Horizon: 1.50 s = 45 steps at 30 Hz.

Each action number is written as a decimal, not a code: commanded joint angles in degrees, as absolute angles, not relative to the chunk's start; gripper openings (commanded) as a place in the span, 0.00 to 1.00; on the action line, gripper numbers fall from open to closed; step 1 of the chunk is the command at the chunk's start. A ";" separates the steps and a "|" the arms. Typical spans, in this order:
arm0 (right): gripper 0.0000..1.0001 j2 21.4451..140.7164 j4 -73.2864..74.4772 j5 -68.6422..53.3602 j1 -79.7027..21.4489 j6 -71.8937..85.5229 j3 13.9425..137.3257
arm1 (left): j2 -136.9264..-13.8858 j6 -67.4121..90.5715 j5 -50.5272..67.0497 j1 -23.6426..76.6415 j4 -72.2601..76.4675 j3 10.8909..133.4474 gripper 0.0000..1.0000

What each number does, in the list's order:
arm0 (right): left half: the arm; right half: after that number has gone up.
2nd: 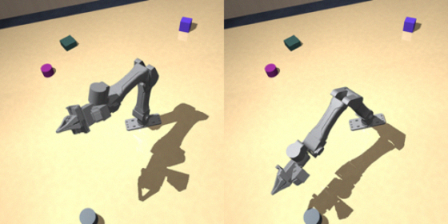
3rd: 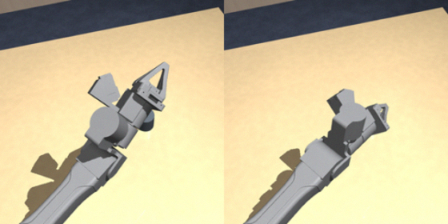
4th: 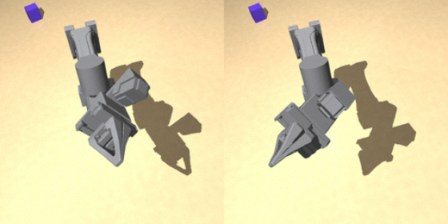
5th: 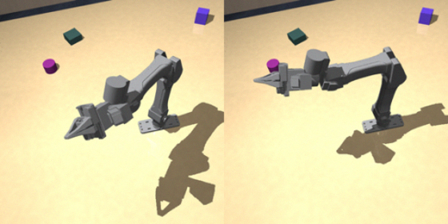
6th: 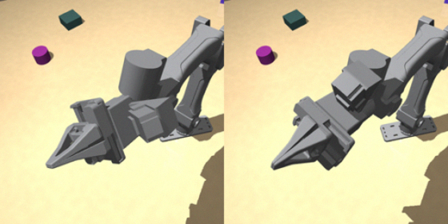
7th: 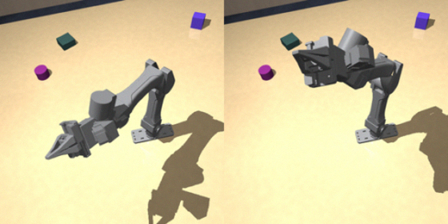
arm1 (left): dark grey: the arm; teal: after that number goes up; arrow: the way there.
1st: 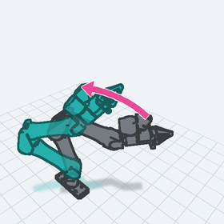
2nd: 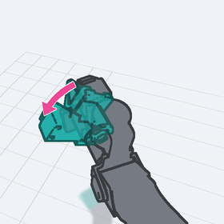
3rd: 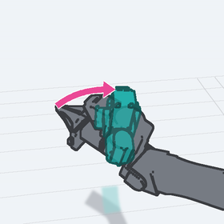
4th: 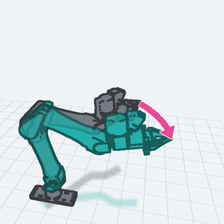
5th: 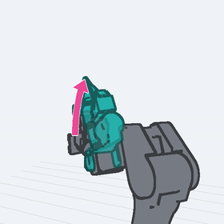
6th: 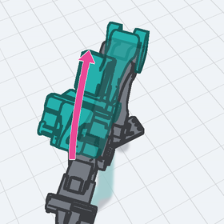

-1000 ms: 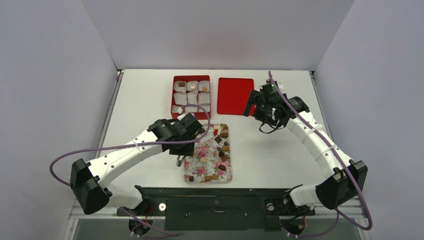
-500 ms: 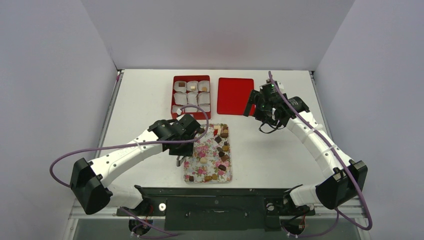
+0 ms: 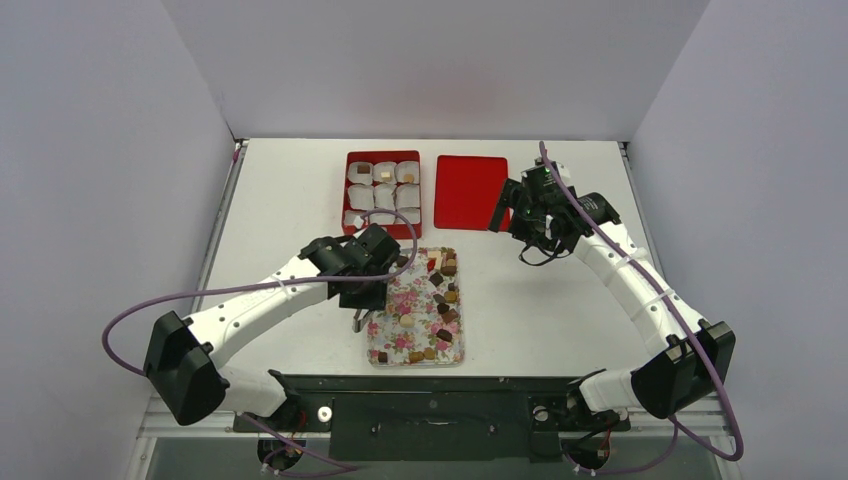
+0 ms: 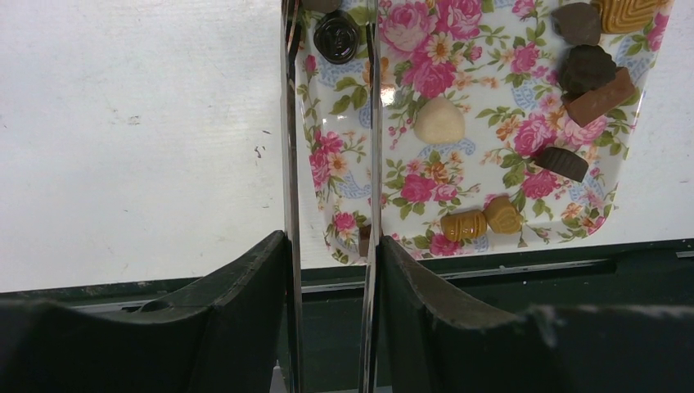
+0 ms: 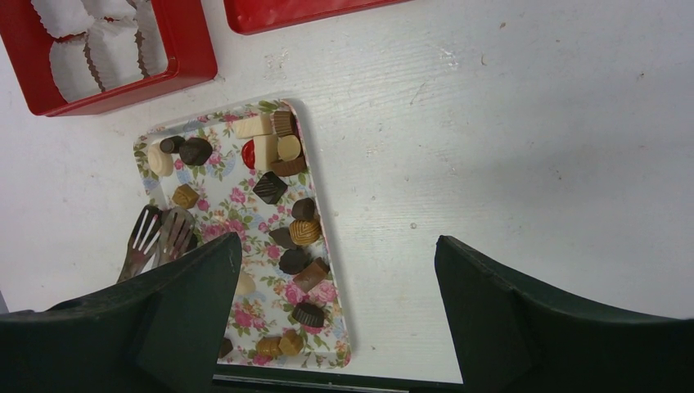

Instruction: Pack the chocolate

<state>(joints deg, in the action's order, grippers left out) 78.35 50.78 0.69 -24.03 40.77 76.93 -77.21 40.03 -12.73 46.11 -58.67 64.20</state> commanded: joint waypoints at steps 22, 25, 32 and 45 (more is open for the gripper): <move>0.83 78.84 49.17 1.67 -23.35 40.14 76.99 | -78.32 38.69 -12.77 44.83 -57.17 65.63 0.35; 0.83 78.71 49.20 1.70 -23.25 40.11 77.03 | -78.65 38.35 -12.76 44.84 -57.13 65.97 0.34; 0.83 78.50 49.21 1.67 -23.06 40.08 76.85 | -78.51 38.23 -12.66 44.87 -57.59 66.67 0.32; 0.83 78.53 49.20 1.39 -23.02 40.10 76.95 | -76.39 37.89 -13.55 44.84 -60.38 70.26 0.30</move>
